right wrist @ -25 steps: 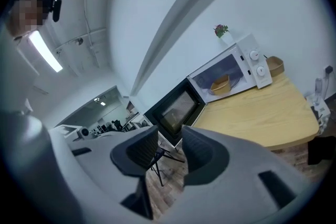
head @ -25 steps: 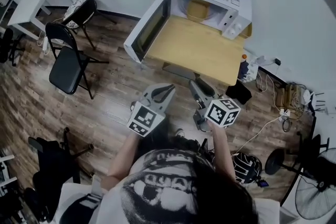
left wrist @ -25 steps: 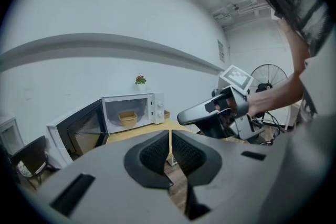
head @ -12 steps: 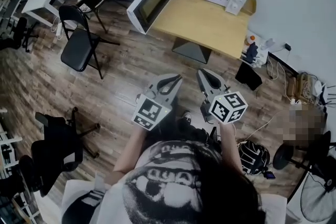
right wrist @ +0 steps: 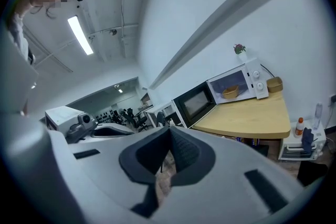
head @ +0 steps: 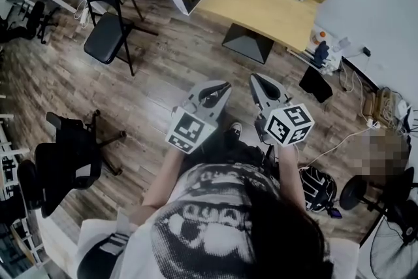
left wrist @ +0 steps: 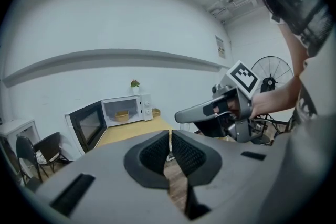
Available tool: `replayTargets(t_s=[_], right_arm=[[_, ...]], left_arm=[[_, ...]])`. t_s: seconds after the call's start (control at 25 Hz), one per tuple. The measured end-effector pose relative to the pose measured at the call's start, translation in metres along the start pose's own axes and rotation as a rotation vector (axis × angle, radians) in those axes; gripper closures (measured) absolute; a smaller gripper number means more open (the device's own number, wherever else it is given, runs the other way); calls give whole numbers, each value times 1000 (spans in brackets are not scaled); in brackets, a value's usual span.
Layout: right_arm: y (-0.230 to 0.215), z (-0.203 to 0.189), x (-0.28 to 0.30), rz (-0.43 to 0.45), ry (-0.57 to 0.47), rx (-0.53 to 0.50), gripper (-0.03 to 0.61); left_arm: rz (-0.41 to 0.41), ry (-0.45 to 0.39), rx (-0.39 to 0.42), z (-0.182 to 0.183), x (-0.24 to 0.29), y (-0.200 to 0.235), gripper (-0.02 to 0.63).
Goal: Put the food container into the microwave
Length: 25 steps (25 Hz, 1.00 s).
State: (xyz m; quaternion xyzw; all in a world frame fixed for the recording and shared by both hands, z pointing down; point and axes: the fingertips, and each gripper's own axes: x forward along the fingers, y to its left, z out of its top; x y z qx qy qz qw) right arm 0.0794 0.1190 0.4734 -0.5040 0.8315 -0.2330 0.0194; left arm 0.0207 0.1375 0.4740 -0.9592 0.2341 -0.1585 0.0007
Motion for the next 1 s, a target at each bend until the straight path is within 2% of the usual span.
replayTargets(t_s=[0.64,1.0], right_arm=[[-7,-1,-22,8,3,-23,578],[-18,-1,-27,-9,1,-29,578]], left_arm=[[-6,-8,29,5,2,-33,600],[-2,-20,38,7,5,-35,600]])
